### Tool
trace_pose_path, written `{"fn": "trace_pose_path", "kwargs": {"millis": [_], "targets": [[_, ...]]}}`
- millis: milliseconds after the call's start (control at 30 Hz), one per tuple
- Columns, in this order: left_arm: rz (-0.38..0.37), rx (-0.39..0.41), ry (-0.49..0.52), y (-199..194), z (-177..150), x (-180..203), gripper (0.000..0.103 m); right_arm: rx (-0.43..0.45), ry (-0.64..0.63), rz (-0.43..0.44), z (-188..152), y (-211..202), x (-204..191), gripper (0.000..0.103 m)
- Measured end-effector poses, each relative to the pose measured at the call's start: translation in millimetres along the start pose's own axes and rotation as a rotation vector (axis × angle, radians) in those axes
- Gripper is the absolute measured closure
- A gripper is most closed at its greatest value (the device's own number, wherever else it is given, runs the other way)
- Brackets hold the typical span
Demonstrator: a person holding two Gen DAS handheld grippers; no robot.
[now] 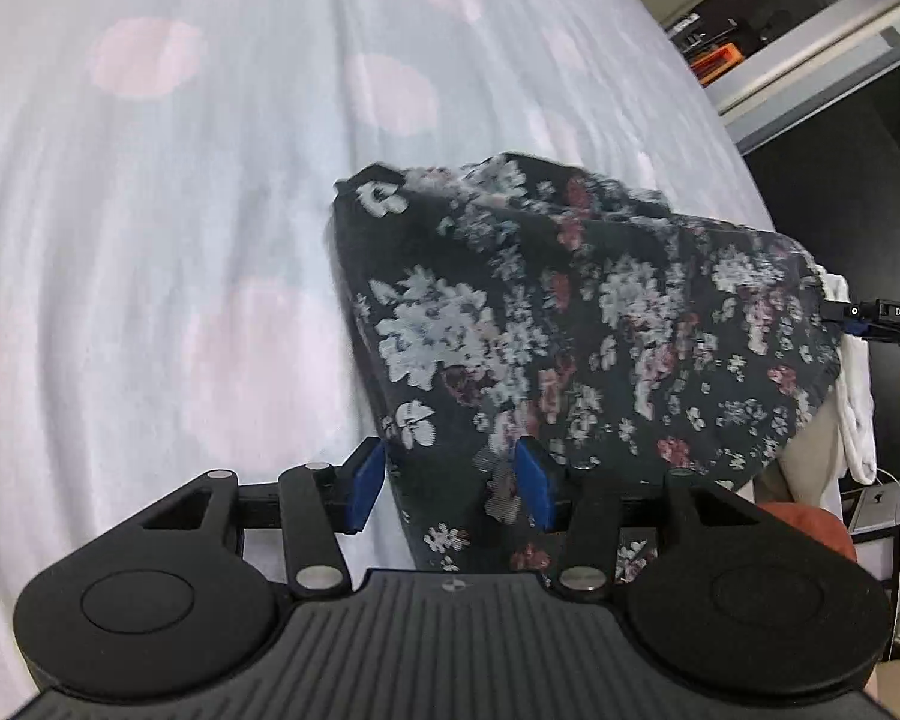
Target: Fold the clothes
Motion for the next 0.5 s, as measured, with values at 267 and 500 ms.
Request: {"fn": "trace_pose_path", "kwargs": {"millis": [267, 500], "targets": [[-0.026, -0.013, -0.021, 12, 4, -8, 0.057, -0.045, 0.047, 0.109, 0, 33, 9, 0.043], [-0.005, 0.027, -0.028, 14, 10, -6, 0.074, -0.016, 0.038, 0.106, -3, 38, -2, 0.067]]}}
Point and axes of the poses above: each gripper's, at about its wrist camera, not at the fingertips, and y roughly the way its jaws point, x to its right, z to its top, the point moved 8 cm from there along y, roughly the way its jaws point, and after that the axes turned 13 degrees about -x, right-handed, at the moved point
